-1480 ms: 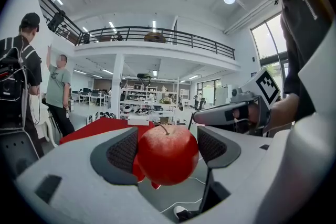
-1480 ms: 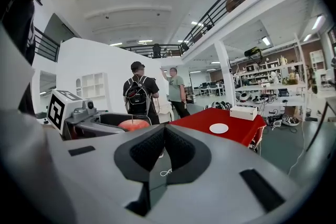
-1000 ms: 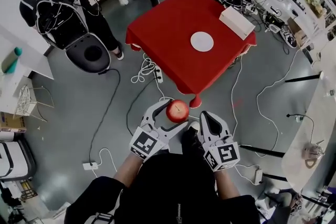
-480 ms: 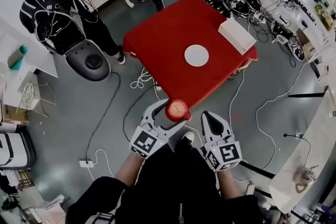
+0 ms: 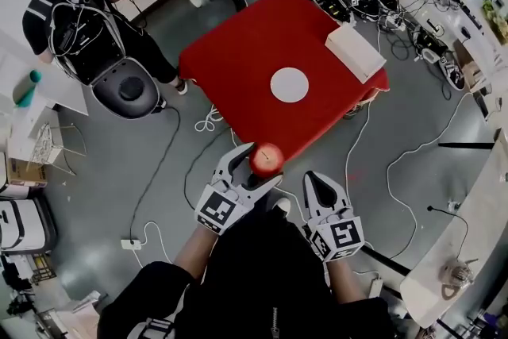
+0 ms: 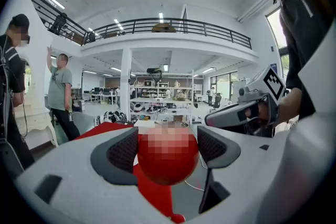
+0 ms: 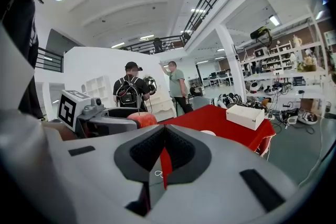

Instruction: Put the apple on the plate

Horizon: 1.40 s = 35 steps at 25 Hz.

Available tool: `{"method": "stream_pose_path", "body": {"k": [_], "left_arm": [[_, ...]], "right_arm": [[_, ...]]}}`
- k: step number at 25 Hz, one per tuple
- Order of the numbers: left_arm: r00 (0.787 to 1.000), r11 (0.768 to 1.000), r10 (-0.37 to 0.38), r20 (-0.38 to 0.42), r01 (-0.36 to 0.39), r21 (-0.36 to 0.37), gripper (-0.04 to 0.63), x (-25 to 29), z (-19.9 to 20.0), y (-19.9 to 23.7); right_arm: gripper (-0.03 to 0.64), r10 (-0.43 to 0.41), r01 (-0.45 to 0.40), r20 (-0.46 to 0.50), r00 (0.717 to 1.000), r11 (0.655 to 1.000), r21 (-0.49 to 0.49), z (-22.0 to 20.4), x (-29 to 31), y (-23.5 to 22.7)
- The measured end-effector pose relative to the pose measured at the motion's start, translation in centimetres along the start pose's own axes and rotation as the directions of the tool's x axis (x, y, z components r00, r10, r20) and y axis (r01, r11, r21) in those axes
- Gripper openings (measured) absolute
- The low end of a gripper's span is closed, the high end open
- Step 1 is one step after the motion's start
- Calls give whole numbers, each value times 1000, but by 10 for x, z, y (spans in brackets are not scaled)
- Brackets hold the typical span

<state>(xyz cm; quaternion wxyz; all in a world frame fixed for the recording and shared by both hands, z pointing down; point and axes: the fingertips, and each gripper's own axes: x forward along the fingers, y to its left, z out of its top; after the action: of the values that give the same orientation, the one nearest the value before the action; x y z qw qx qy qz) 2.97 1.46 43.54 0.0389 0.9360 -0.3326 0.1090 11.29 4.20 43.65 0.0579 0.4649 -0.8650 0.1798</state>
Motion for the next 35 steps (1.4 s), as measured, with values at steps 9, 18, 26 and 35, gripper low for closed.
{"method": "stream_pose_path", "body": {"k": [9, 18, 26, 35], "left_arm": [[999, 999, -43, 11, 43, -3, 356, 58, -11, 41], [997, 997, -78, 11, 78, -6, 356, 124, -25, 113], [991, 990, -131, -28, 129, -48, 356, 194, -62, 185], [977, 984, -177, -116, 177, -10, 355, 280, -132, 213]], "right_arm": [[11, -62, 62, 2, 998, 998, 3, 15, 16, -31], [11, -161, 161, -20, 987, 987, 4, 39, 62, -67], [11, -248, 251, -72, 966, 967, 35, 58, 114, -87], [11, -323, 342, -190, 927, 937, 77, 42, 137, -119]]}}
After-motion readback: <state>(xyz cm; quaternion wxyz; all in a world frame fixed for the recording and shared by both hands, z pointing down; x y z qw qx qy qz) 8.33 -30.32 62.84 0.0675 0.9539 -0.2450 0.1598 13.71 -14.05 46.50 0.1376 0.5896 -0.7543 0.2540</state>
